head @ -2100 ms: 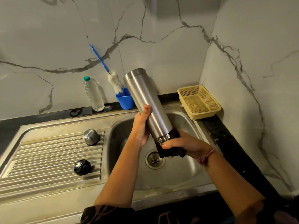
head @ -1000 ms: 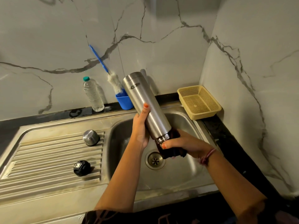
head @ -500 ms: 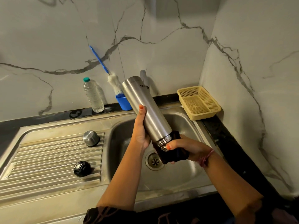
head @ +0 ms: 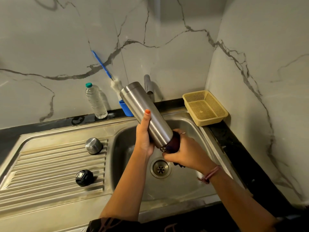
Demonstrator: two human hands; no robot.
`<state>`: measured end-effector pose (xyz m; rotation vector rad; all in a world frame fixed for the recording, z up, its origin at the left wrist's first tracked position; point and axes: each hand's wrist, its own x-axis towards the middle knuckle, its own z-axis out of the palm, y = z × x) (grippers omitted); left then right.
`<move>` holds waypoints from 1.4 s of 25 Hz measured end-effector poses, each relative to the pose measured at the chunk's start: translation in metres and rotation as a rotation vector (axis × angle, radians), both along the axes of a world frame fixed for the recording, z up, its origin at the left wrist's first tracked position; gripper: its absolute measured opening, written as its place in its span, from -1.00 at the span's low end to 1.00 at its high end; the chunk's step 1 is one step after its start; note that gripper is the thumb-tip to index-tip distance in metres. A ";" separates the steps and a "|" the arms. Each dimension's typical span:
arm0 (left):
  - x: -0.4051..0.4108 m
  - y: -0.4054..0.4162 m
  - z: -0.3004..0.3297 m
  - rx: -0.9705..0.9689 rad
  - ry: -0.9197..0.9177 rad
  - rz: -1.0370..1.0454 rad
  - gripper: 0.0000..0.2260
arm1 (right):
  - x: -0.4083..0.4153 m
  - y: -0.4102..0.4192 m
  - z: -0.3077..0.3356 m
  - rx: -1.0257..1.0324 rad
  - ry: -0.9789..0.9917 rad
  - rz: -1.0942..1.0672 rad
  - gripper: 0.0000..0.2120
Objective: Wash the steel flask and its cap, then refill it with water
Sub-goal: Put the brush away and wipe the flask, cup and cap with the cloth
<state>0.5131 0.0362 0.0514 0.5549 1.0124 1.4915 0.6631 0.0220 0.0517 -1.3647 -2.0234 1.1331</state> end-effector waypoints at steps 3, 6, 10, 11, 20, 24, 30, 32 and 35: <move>-0.001 -0.001 0.002 0.037 -0.043 -0.033 -0.09 | 0.000 0.001 0.006 -0.227 0.224 0.095 -0.71; -0.001 -0.005 -0.001 0.024 -0.186 -0.070 -0.05 | 0.011 0.015 0.013 -0.432 0.247 0.227 -0.65; -0.004 -0.006 -0.001 -0.016 -0.215 -0.113 -0.03 | 0.013 0.021 0.008 -0.462 0.210 0.228 -0.63; -0.003 -0.004 0.002 -0.036 -0.155 -0.093 -0.12 | 0.007 0.017 0.006 -0.395 0.202 0.152 -0.65; -0.009 0.005 0.012 -0.002 -0.146 -0.110 -0.02 | 0.013 0.014 0.016 -0.640 0.438 0.239 -0.63; -0.003 0.005 0.009 -0.077 -0.060 -0.049 -0.29 | -0.005 0.009 0.001 -0.198 0.167 0.050 -0.64; -0.009 0.004 0.003 0.039 -0.223 -0.106 -0.03 | 0.014 0.019 0.007 -0.678 0.392 0.261 -0.57; -0.003 0.002 0.004 -0.041 -0.198 -0.033 -0.14 | 0.005 0.020 0.001 -0.386 0.136 0.132 -0.57; 0.009 0.001 0.008 -0.177 -0.149 0.120 -0.50 | -0.010 0.012 -0.010 0.085 -0.186 -0.132 -0.30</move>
